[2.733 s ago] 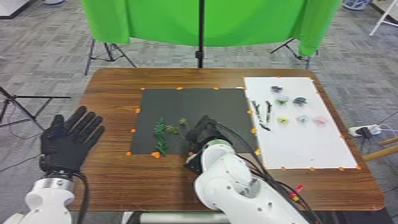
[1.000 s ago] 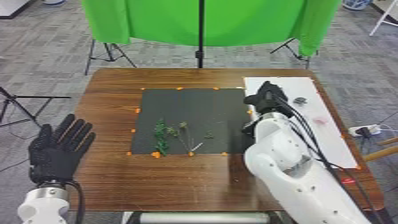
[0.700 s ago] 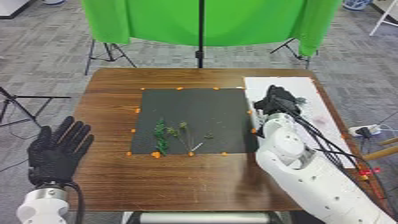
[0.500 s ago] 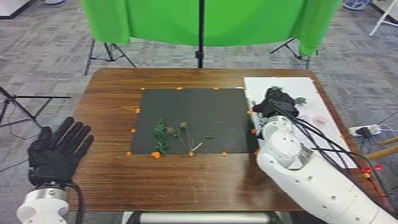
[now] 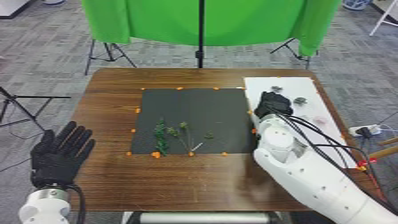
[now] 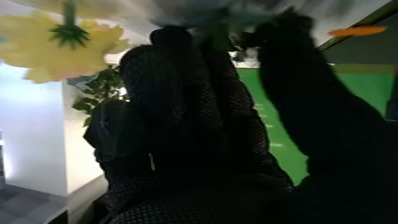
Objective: Arrange flowers
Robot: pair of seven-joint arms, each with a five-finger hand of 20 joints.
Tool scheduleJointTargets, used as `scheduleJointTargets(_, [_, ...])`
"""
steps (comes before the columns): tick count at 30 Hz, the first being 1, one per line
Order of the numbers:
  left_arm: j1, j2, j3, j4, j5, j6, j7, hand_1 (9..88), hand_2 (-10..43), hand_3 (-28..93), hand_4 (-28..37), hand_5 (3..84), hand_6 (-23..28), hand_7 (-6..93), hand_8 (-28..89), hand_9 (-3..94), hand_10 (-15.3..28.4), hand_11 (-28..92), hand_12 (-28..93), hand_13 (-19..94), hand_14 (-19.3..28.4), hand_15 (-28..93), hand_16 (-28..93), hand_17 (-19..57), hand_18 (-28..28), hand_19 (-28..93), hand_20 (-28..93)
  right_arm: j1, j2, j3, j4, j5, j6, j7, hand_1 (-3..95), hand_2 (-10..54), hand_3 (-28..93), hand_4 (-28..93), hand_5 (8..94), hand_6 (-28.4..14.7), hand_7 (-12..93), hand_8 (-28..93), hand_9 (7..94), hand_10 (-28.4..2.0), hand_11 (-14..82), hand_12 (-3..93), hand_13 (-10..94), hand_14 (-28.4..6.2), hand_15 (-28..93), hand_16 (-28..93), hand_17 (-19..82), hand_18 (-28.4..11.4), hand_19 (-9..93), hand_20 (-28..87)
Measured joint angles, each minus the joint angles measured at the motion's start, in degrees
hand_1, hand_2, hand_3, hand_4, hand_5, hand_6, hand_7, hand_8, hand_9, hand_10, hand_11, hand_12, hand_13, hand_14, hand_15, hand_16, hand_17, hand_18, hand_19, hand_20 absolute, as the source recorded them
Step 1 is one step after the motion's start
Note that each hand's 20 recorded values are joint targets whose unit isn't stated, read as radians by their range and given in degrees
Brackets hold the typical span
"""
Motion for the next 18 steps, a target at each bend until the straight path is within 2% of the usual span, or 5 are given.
scheduleJointTargets(2, [0.0, 0.03, 0.0, -0.13, -0.38, 0.35, 0.0, 27.0, 15.0, 75, -28.3, 48.1, 10.4, 18.8, -10, 40.5, 16.6, 25, 12, 29, 15.7, 38, -6, -4.3, 14.0, 30, 15, 0.55, -0.43, 0.38, 0.64, 0.61, -0.01, 0.21, 60.7, -9.5, 64, -28, 71.4, -4.7, 36, 14, 83.5, -13.8, 13.6, 37.7, 72, -12.9, 70, 30, 40, -26.3, 93, 49])
scheduleJointTargets(4, [0.0, 0.03, -0.01, -0.29, -0.81, 0.84, 0.0, 27.1, 15.0, 75, -28.3, 48.3, 10.4, 18.9, -10, 40.7, 16.6, 25, 12, 29, 15.8, 38, -7, -4.4, 14.1, 30, 15, 0.57, -0.69, 0.95, 0.88, 1.24, -0.12, 0.52, 62.6, -9.5, 65, -27, 72.8, -3.9, 39, 15, 85.6, -13.1, 14.0, 41.0, 73, -12.6, 70, 30, 40, -26.4, 93, 49])
scheduleJointTargets(9, [-0.02, -0.02, -0.06, -0.37, -1.82, 1.27, 0.02, 27.2, 14.8, 75, -28.3, 48.3, 10.4, 19.0, -10, 40.8, 16.7, 25, 12, 29, 15.9, 39, -7, -4.4, 14.1, 30, 15, 0.11, -0.95, 1.84, 0.86, 1.71, 0.05, 0.78, 62.3, -9.5, 67, -25, 74.6, -3.2, 39, 19, 87.2, -12.5, 15.2, 44.1, 74, -12.2, 69, 30, 41, -27.2, 93, 49])
scheduleJointTargets(14, [0.0, -0.18, -0.1, -0.37, -1.94, 1.25, 0.05, 27.3, 14.7, 75, -28.3, 48.3, 10.4, 18.9, -10, 40.7, 16.6, 25, 12, 30, 15.8, 39, -7, -4.4, 14.1, 30, 15, -1.86, -0.87, 3.41, -0.73, 1.71, 1.42, 1.04, 61.2, -9.5, 68, -23, 74.9, -3.0, 39, 19, 87.3, -12.6, 15.9, 44.9, 75, -12.0, 69, 31, 42, -27.5, 93, 49])
scheduleJointTargets(18, [0.11, -0.34, -0.14, -0.42, -1.94, 1.16, 0.15, 27.3, 14.7, 75, -28.3, 48.2, 10.4, 18.9, -10, 40.7, 16.6, 25, 12, 30, 15.8, 39, -7, -4.4, 14.1, 30, 14, -6.3, -0.82, 6.57, -4.92, 1.87, 4.22, 1.46, 60.9, -9.5, 68, -22, 74.6, -3.3, 39, 20, 87.0, -13.1, 16.1, 45.1, 75, -12.1, 69, 31, 42, -27.6, 93, 50])
